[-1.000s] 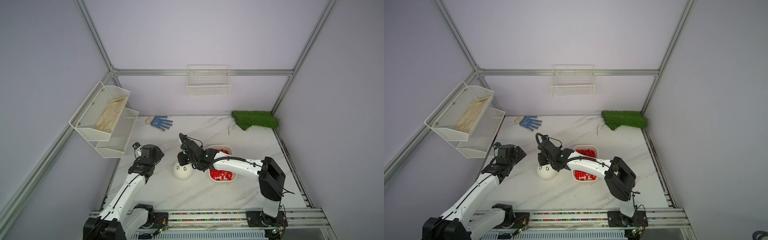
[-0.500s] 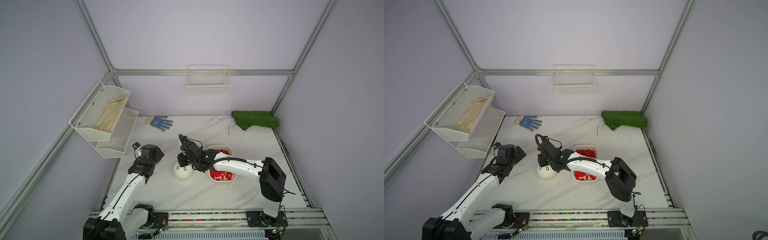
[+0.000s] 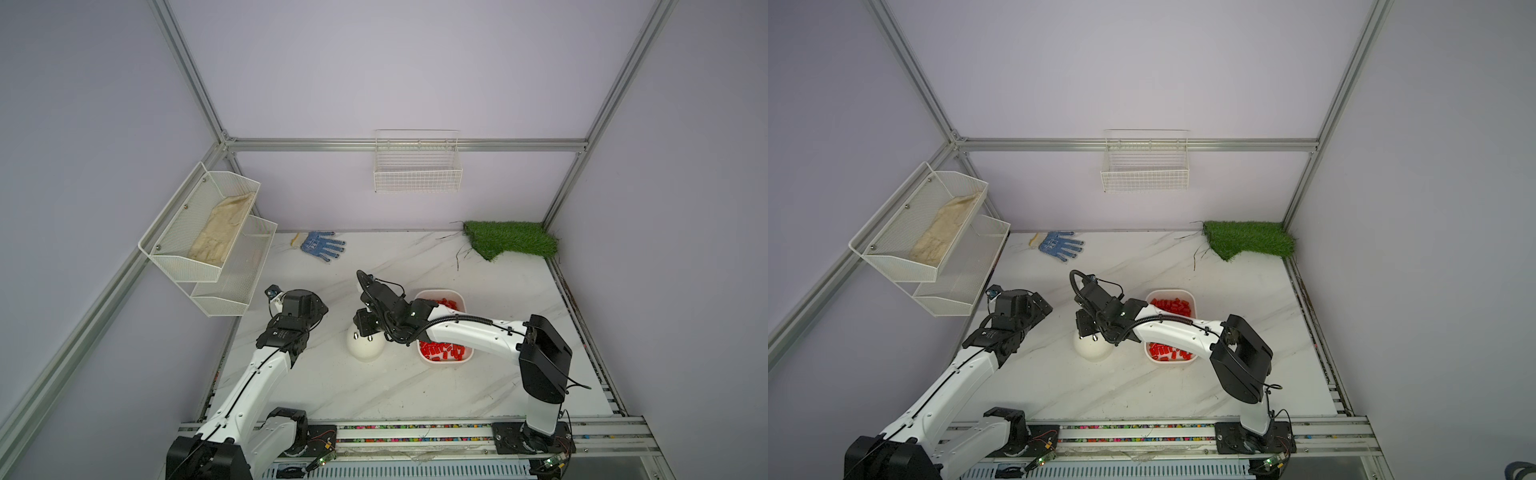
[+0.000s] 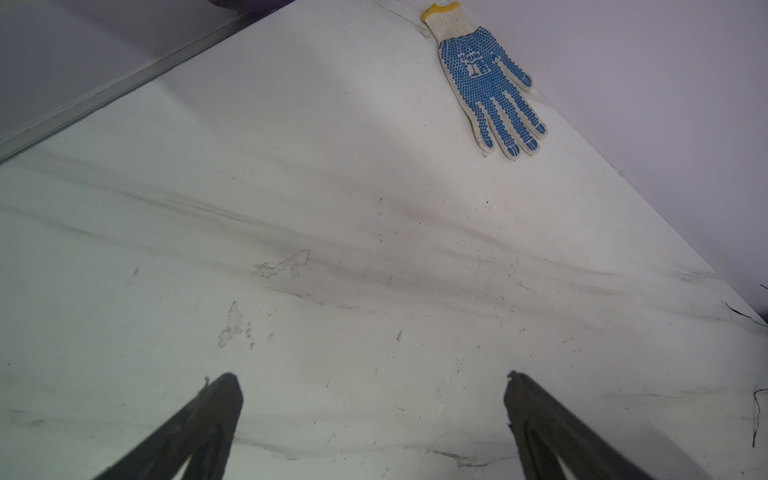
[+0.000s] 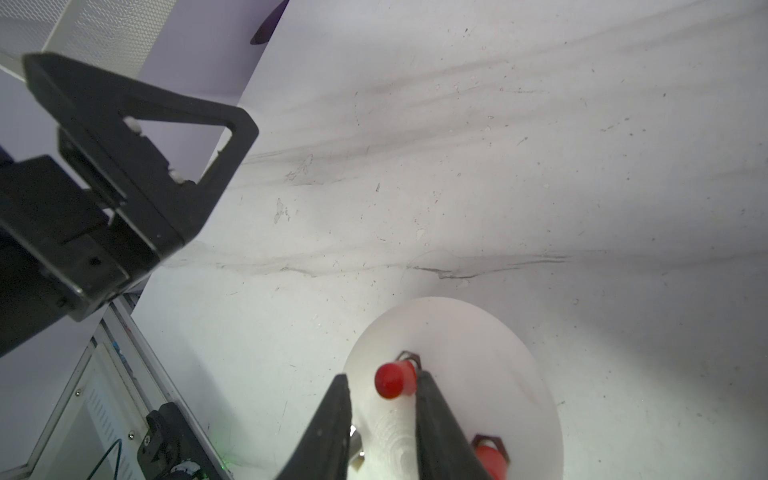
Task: Cover the protruding screws with screw protection sleeves
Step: Attach the screw protection sleeve to the screw.
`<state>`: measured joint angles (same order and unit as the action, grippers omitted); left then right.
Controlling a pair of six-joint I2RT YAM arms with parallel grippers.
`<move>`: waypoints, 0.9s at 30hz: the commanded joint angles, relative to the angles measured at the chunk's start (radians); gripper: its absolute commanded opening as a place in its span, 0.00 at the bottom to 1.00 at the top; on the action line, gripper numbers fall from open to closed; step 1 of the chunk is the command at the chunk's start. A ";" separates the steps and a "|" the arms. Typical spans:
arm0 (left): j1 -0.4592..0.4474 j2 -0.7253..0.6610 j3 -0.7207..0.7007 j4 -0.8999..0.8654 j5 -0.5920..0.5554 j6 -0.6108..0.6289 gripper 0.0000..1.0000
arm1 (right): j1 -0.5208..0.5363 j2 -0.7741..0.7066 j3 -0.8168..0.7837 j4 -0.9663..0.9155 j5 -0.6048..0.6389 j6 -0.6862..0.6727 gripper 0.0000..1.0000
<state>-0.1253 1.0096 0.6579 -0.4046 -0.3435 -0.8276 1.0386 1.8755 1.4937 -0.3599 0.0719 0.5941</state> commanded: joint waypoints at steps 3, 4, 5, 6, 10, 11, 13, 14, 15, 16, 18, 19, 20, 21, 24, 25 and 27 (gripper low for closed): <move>0.005 -0.017 -0.023 0.031 0.000 -0.007 1.00 | 0.008 -0.019 0.010 0.000 0.017 -0.002 0.31; 0.006 -0.019 -0.023 0.032 0.001 -0.007 1.00 | 0.009 -0.022 0.009 0.002 0.019 -0.002 0.29; 0.006 -0.020 -0.023 0.032 0.001 -0.007 1.00 | 0.009 -0.025 0.010 0.005 0.021 -0.003 0.25; 0.006 -0.021 -0.023 0.032 0.001 -0.007 1.00 | 0.009 -0.027 0.010 0.007 0.021 -0.004 0.23; 0.005 -0.023 -0.023 0.032 0.001 -0.009 1.00 | 0.009 -0.017 0.026 0.001 0.021 -0.013 0.11; 0.005 -0.022 -0.023 0.032 0.000 -0.007 1.00 | 0.008 -0.012 0.030 -0.001 0.019 -0.013 0.10; 0.006 -0.022 -0.024 0.033 0.001 -0.007 1.00 | 0.008 -0.005 0.036 -0.003 0.017 -0.014 0.09; 0.005 -0.023 -0.024 0.030 -0.001 -0.007 1.00 | 0.009 -0.003 0.037 -0.001 0.017 -0.014 0.09; 0.005 -0.024 -0.025 0.030 -0.002 -0.007 1.00 | 0.007 -0.003 0.036 -0.002 0.017 -0.013 0.09; 0.006 -0.025 -0.026 0.030 -0.004 -0.007 1.00 | 0.009 0.000 0.037 -0.005 0.017 -0.013 0.09; 0.006 -0.027 -0.026 0.029 -0.004 -0.007 1.00 | 0.008 0.003 0.037 -0.010 0.019 -0.010 0.09; 0.005 -0.028 -0.026 0.032 -0.003 -0.007 1.00 | 0.008 0.007 0.037 -0.013 0.017 -0.008 0.09; 0.006 -0.029 -0.026 0.031 -0.003 -0.007 1.00 | 0.008 0.009 0.038 -0.018 0.016 -0.007 0.09; 0.005 -0.029 -0.026 0.030 -0.004 -0.007 1.00 | 0.008 0.012 0.037 -0.022 0.016 -0.006 0.09; 0.006 -0.032 -0.026 0.029 -0.004 -0.006 1.00 | 0.008 0.022 0.035 -0.028 0.014 -0.002 0.09; 0.006 -0.034 -0.026 0.029 -0.004 -0.007 1.00 | 0.008 0.025 0.037 -0.030 0.015 -0.002 0.09; 0.006 -0.035 -0.027 0.029 -0.004 -0.007 1.00 | 0.008 0.025 0.039 -0.030 0.015 -0.002 0.09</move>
<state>-0.1253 0.9962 0.6559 -0.4046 -0.3439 -0.8276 1.0389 1.8801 1.5047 -0.3676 0.0837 0.5858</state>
